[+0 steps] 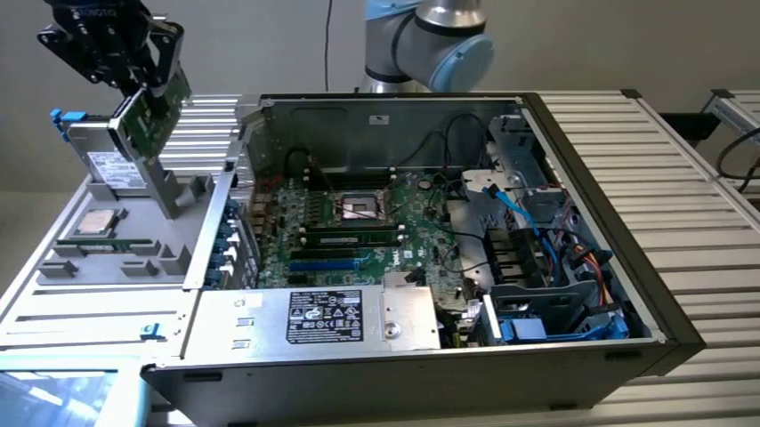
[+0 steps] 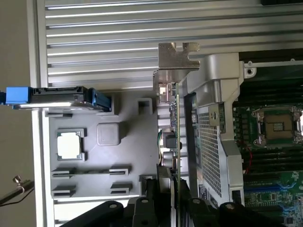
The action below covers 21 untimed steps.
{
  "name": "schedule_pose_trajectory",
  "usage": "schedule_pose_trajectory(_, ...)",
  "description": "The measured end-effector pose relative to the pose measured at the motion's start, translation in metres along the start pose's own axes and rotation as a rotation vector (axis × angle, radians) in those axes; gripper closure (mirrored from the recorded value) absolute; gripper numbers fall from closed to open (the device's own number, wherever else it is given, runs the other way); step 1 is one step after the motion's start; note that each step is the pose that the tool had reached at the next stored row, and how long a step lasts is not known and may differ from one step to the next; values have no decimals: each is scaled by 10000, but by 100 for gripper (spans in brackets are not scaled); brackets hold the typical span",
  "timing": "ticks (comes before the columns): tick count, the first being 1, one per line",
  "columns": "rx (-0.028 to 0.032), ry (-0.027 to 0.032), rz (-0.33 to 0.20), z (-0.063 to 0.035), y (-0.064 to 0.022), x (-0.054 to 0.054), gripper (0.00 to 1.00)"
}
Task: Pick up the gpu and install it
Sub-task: 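Pick up the gpu and move the gpu toward the slot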
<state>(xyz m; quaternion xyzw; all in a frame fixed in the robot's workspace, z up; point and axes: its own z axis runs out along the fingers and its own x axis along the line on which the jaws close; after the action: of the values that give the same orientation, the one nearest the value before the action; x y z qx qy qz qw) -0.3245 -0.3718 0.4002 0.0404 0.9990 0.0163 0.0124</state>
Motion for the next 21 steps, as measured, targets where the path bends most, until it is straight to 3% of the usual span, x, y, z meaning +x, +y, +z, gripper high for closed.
schedule_pose_trajectory(5, -1, 2, 0, -197, 17, -218, 71)
schedule_pose_trajectory(8, -1, 2, 1, -266, 25, -354, 71)
schedule_pose_trajectory(21, 1, 4, 1, -277, 69, -947, 71)
